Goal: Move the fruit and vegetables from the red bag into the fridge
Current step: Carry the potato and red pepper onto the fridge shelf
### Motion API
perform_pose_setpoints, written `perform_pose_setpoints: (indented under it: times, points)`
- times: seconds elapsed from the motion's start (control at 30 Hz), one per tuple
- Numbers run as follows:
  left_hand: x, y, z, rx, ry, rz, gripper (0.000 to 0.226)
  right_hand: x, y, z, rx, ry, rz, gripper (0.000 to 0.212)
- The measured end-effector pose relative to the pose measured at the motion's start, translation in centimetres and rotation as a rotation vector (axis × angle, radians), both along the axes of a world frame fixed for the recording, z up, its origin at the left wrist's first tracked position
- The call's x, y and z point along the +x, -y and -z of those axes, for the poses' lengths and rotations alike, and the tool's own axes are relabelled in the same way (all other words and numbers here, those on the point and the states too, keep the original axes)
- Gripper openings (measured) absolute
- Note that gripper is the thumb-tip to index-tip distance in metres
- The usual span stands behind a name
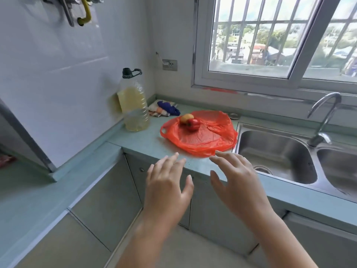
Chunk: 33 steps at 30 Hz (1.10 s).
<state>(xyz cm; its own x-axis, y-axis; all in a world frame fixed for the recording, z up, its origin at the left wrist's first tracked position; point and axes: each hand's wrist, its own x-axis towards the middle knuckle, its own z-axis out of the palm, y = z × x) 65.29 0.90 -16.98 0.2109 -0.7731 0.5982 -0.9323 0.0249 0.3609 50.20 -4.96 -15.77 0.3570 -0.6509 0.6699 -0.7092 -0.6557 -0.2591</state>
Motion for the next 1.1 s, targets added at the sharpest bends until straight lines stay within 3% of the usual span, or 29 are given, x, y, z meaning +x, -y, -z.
perform_pose_setpoints:
  times: [0.53,1.1]
  points:
    - [17.3,20.9,3.6,0.068,-0.039,0.101,0.046,15.4,20.0,4.9,0.145,-0.087,0.072,0.035]
    - [19.9,44.3,10.6,0.241,-0.067,0.277,0.043,15.7,40.8,13.6,0.291,-0.157,0.141,0.048]
